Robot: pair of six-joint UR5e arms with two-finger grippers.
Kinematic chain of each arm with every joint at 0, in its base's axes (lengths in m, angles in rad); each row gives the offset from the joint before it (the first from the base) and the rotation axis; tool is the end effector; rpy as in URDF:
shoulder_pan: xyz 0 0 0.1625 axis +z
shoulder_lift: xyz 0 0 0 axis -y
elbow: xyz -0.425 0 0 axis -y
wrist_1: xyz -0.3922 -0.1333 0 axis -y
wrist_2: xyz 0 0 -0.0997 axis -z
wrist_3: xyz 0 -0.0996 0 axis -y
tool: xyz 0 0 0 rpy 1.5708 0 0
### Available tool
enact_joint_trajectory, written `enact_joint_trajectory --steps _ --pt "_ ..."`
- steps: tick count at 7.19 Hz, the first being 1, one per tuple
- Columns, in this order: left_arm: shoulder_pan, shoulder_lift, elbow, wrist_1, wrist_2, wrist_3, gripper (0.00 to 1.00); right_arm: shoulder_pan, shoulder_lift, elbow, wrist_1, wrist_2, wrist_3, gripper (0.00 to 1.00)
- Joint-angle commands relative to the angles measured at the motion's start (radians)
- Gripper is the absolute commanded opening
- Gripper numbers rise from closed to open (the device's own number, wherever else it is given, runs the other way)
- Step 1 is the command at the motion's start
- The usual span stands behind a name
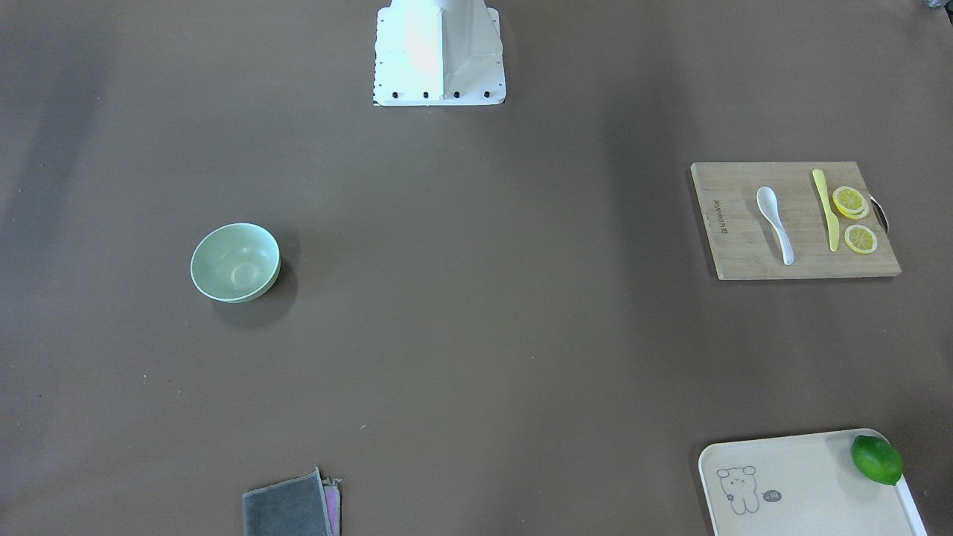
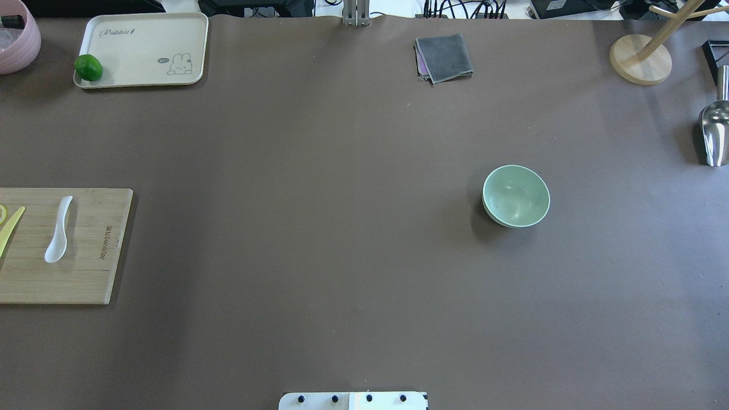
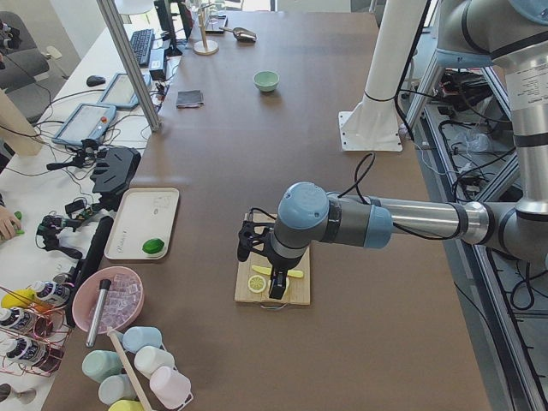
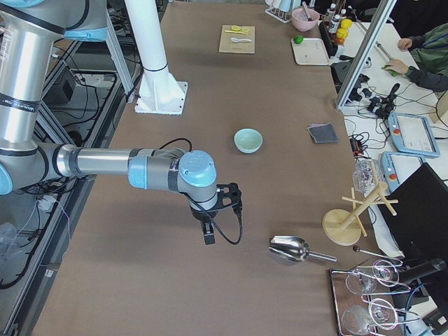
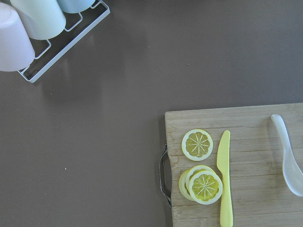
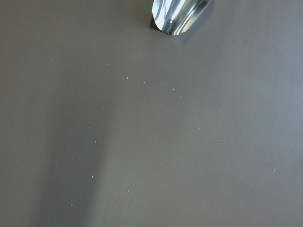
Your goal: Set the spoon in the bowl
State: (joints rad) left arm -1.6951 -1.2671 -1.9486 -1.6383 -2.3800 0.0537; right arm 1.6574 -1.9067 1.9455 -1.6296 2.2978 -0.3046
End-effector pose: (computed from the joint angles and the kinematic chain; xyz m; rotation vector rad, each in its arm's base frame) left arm -0.1069 -0.3620 0.5930 0.2050 0.7926 -0.0093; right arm 0.0971 -0.3429 0.6249 0.1228 -0.7181 -0.2010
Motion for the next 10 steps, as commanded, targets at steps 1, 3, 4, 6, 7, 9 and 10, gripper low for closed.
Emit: enact_joint_trajectory --steps 1,3,4,6,7,9,10 --pt "0.002 -0.002 -0.007 -0.003 0.001 0.001 0.99 0.001 -0.009 -0.005 0.0 0.0 -0.001 1.0" --pt "0.002 -0.006 -0.004 -0.003 0.002 0.0 0.98 0.001 -0.006 0.0 0.007 0.003 0.002 1.0" --pt "0.003 -0.011 -0.001 -0.003 0.002 0.0 0.99 0.001 -0.005 0.0 0.032 0.058 0.002 1.0" --pt "0.005 -0.067 -0.003 -0.032 -0.01 -0.002 0.99 0.001 -0.011 -0.008 0.317 0.08 0.053 1.0" --pt "0.006 -0.099 0.016 -0.157 -0.002 -0.006 0.99 0.001 0.003 0.003 0.336 0.087 0.167 1.0" --pt "0.008 -0.216 0.135 -0.279 -0.013 -0.06 0.98 -0.028 0.131 0.001 0.336 0.222 0.391 1.0" --pt "0.008 -0.215 0.14 -0.314 -0.042 -0.084 0.99 -0.106 0.158 0.013 0.361 0.241 0.63 1.0"
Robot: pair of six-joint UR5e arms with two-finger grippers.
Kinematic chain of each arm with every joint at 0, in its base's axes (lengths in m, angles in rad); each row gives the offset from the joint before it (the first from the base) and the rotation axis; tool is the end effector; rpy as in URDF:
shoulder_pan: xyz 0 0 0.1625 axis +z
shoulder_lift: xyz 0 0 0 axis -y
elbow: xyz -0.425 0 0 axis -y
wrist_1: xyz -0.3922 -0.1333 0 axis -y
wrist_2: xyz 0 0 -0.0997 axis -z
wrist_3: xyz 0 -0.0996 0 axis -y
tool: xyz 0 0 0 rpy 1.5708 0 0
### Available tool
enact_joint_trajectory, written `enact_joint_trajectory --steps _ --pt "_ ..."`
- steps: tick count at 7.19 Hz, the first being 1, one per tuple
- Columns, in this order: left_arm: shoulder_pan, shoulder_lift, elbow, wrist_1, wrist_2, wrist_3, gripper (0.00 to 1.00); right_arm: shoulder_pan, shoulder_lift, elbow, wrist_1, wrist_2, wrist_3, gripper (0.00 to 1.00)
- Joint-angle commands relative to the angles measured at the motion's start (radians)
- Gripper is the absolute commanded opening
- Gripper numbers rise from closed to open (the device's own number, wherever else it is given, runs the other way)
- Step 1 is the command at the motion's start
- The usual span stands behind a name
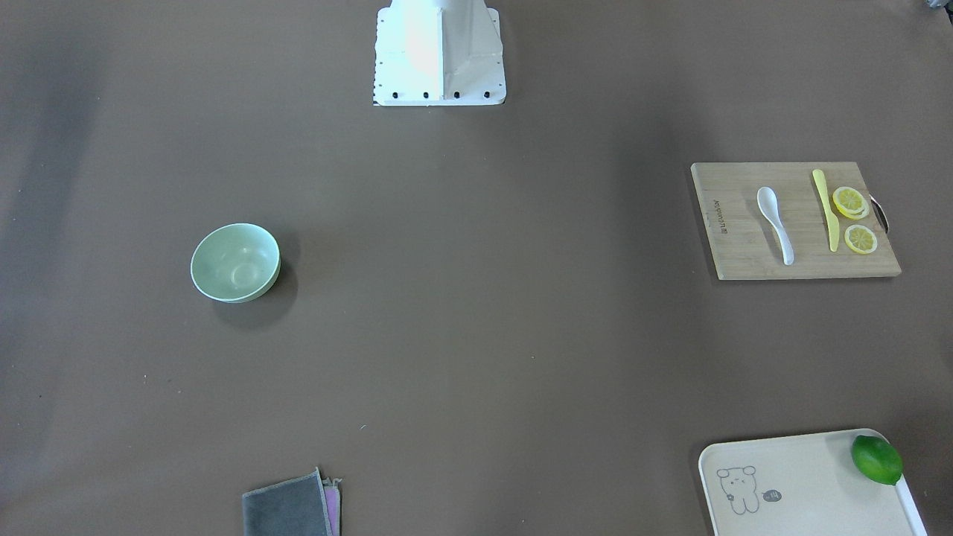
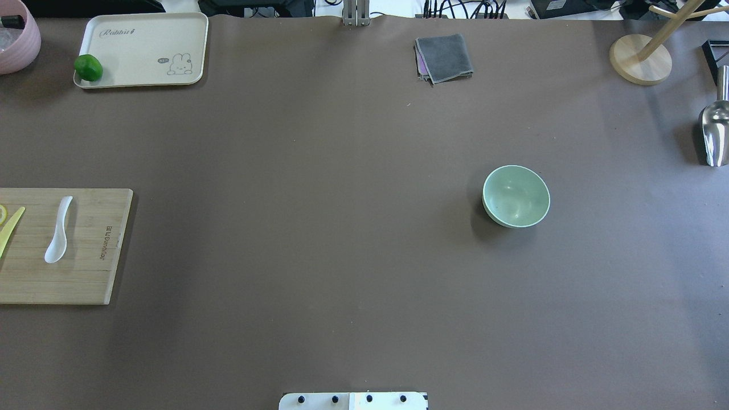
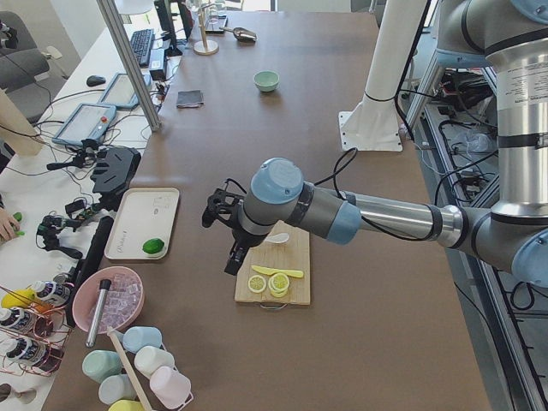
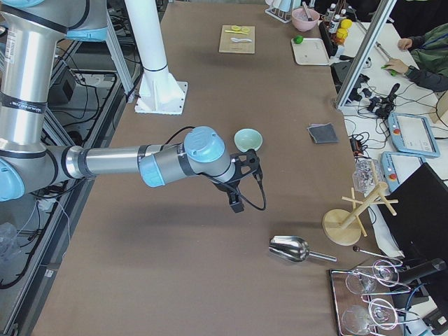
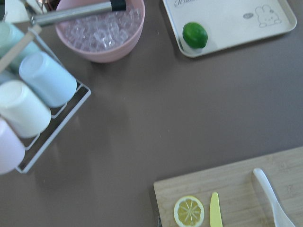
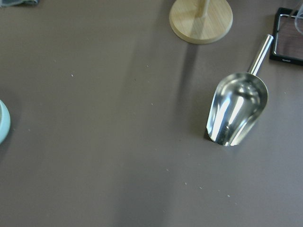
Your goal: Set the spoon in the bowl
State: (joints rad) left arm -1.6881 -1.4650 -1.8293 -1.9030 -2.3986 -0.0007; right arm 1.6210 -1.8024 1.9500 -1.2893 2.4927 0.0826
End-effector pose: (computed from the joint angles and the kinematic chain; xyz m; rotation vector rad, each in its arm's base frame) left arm -0.1137 -0.4522 0.5386 0.5024 0.7820 0.0912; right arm 0.0743 -0.4029 0.5317 0.3828 -0.9122 -0.0759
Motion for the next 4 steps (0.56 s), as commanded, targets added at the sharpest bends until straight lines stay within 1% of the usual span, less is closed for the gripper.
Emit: enact_joint_trajectory --steps 1,2,3,4 --pt "0.002 -0.014 0.018 -0.074 -0.045 -0.06 0.99 -0.173 0.055 0.015 0.122 0.014 0.47 1.0" --pt "0.007 0.02 0.019 -0.156 -0.081 -0.07 0.99 -0.299 0.063 0.021 0.225 -0.062 0.713 1.0" --pt "0.016 0.028 0.019 -0.168 -0.138 -0.071 0.99 -0.482 0.073 0.02 0.354 -0.241 0.969 1.0" --pt "0.016 0.028 0.019 -0.168 -0.174 -0.073 0.99 -0.688 0.093 0.014 0.405 -0.464 1.15 1.0"
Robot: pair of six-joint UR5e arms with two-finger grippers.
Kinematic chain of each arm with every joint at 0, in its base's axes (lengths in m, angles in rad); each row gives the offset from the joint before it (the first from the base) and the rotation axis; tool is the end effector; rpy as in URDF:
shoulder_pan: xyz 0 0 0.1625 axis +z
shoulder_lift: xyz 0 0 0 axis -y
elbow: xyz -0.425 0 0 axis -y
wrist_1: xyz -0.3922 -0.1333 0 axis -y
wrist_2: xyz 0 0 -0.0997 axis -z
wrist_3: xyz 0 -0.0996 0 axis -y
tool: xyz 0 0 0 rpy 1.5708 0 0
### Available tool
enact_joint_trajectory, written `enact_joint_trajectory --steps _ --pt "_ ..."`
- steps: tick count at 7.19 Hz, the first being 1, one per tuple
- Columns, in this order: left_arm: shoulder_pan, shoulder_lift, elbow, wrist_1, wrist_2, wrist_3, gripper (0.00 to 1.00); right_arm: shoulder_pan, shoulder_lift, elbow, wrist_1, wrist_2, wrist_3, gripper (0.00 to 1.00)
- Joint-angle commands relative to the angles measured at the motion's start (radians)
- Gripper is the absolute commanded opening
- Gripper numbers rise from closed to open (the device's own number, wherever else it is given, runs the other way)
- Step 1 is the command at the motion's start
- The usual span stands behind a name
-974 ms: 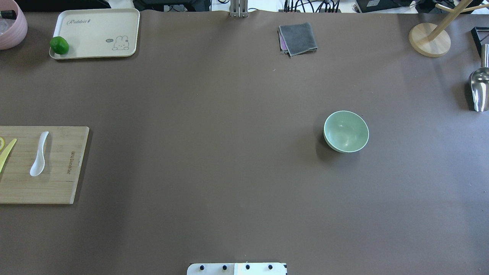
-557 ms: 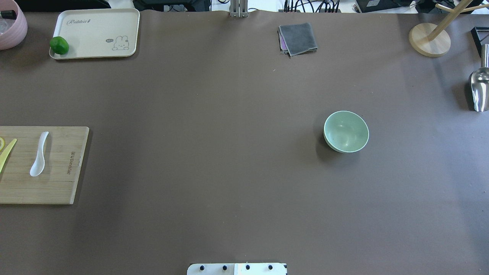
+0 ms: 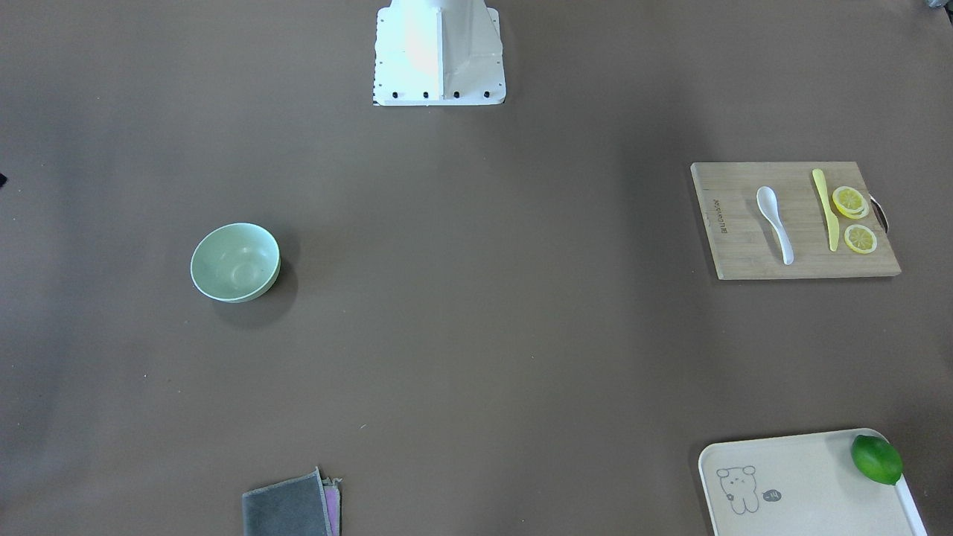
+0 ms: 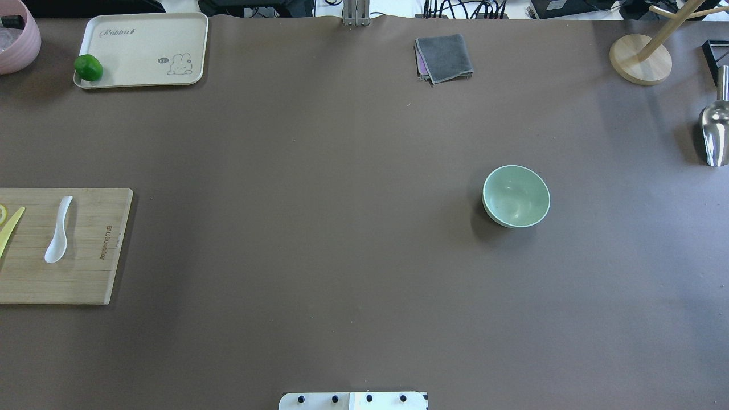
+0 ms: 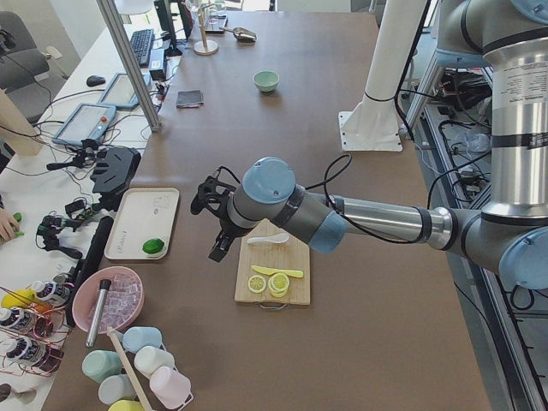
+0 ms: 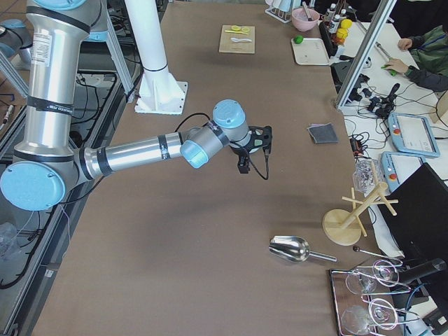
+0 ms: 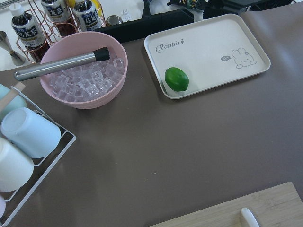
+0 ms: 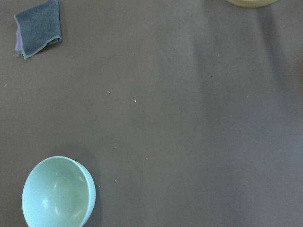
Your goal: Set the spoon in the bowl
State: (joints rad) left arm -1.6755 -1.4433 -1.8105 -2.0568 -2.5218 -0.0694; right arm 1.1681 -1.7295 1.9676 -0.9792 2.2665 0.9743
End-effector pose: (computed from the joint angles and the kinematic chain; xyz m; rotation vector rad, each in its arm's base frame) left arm -0.0990 -0.4427 0.5318 0.5664 0.9089 0.1271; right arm -0.1076 -0.4299 0.4677 0.1978 -1.0094 0.2321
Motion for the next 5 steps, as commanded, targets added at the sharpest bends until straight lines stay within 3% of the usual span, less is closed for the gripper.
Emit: enact_joint_trajectory --steps 1,3,4,5 --pt "0.004 0.006 0.0 -0.014 -0.051 -0.003 0.99 -0.392 0.06 -0.027 0.097 -0.428 0.362 1.0" --pt "0.011 0.006 0.002 -0.014 -0.051 -0.004 0.99 -0.552 0.14 -0.1 0.099 -0.603 0.473 0.97" --pt "0.013 0.006 0.003 -0.014 -0.051 -0.004 0.99 -0.583 0.145 -0.105 0.097 -0.631 0.477 0.85" --pt "0.013 0.006 0.002 -0.014 -0.051 -0.004 0.99 -0.603 0.148 -0.125 0.099 -0.665 0.477 0.63"
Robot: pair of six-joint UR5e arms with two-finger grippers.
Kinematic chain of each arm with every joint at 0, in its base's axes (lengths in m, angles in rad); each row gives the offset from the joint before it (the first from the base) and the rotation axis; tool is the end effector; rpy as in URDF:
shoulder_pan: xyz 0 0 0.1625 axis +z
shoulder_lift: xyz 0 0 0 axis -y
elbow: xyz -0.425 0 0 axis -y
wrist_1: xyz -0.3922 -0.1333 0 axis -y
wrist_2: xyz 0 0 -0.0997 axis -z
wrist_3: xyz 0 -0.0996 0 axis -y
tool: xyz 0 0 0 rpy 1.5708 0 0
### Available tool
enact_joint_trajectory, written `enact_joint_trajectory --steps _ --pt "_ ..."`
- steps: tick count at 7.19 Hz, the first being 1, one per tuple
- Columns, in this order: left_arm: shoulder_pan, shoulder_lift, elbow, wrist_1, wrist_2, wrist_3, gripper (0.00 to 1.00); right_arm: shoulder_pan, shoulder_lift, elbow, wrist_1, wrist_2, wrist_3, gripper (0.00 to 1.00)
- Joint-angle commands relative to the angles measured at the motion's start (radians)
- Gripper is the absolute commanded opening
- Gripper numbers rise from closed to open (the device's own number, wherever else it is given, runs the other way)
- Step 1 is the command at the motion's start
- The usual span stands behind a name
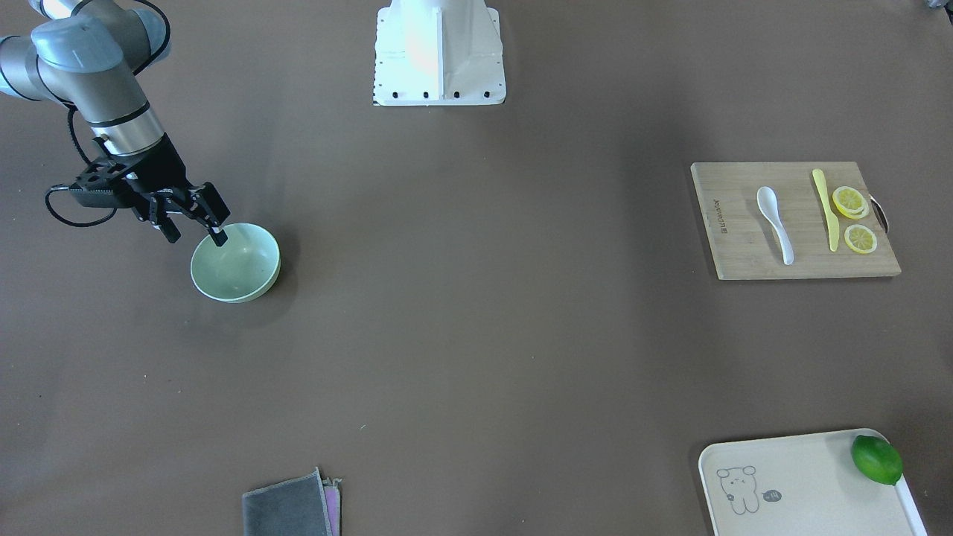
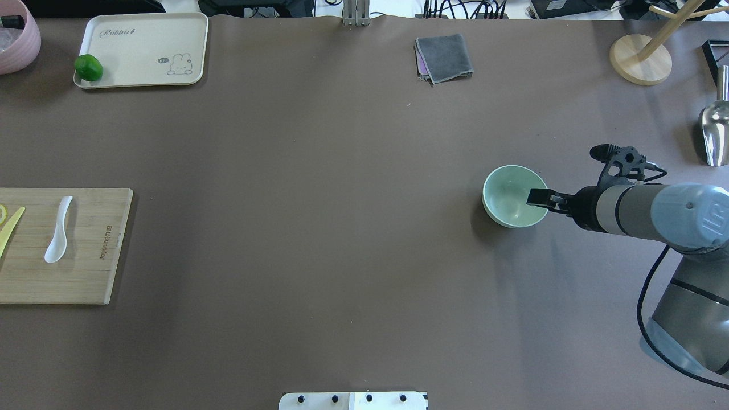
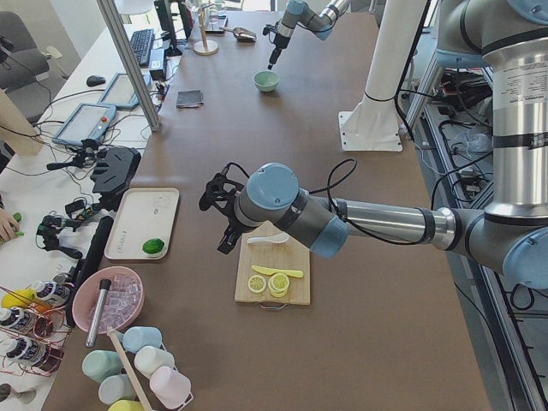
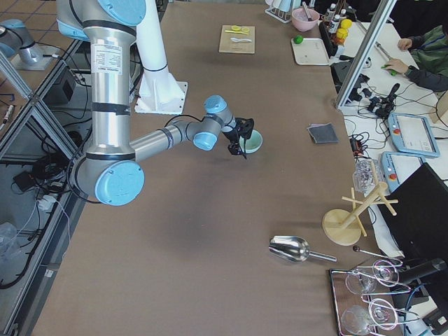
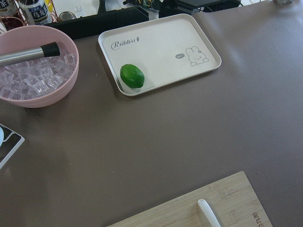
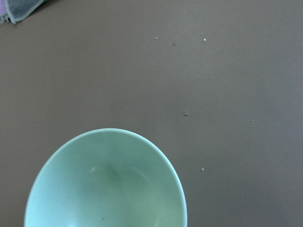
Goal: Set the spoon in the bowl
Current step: 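Reach the right gripper to the rim of the pale green bowl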
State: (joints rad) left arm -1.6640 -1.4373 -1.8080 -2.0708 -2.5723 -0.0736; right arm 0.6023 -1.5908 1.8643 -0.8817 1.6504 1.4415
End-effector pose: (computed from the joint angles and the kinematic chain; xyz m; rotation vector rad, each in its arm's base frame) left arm -0.0907 -0.4395 0.5307 0.5595 0.9613 0.1528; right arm -0.3472 -0.3909 0.4564 0.2776 -0.9313 0.3972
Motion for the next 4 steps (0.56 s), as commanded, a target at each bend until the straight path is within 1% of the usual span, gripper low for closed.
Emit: enact_joint_trajectory --steps 1,2,3,4 --pt "0.001 0.0 -0.001 0.0 0.0 0.0 0.98 -0.044 0.009 -0.033 0.0 -0.05 0.01 0.29" --pt "0.001 0.0 -0.001 0.0 0.0 0.001 0.99 -0.048 0.009 -0.031 0.0 -0.05 0.01 0.0" --pt "0.004 0.0 0.001 0.0 0.0 0.002 0.99 -0.052 0.038 -0.03 -0.005 -0.047 0.01 0.0" --pt "0.006 0.0 -0.001 0.0 0.0 0.0 0.99 -0.064 0.099 -0.03 -0.016 -0.044 0.066 0.0"
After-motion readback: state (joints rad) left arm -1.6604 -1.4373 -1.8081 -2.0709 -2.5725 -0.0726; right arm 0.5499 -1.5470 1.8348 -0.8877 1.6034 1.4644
